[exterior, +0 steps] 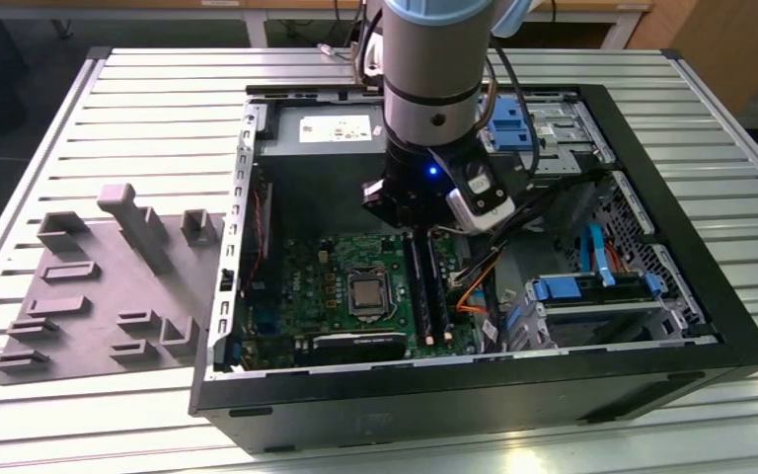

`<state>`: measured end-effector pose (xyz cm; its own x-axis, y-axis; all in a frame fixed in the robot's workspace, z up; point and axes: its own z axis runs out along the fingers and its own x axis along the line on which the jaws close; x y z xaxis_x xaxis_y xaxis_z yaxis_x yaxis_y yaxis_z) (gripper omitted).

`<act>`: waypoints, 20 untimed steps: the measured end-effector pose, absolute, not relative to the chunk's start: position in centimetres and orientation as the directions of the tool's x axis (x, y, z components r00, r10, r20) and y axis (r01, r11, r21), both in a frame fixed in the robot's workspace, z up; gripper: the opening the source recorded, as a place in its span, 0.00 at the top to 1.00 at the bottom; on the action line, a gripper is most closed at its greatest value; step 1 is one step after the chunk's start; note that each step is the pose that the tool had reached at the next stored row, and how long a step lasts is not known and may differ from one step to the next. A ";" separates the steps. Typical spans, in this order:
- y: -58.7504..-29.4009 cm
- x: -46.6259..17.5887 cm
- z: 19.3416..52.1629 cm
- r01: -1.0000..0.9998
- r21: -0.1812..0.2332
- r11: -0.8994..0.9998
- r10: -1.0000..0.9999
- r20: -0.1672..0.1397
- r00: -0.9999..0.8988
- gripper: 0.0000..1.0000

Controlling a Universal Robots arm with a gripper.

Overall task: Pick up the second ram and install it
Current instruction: 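Press down the second ram until it locks into place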

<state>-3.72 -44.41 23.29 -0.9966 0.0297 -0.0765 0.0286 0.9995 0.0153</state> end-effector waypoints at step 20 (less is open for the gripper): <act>-44.9 -3.7 23.3 0.029 0.015 0.999 0.030 -0.077 -0.997 0.89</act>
<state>-3.72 -44.86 23.29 -0.9966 0.0298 -0.0765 0.0287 0.9995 0.0152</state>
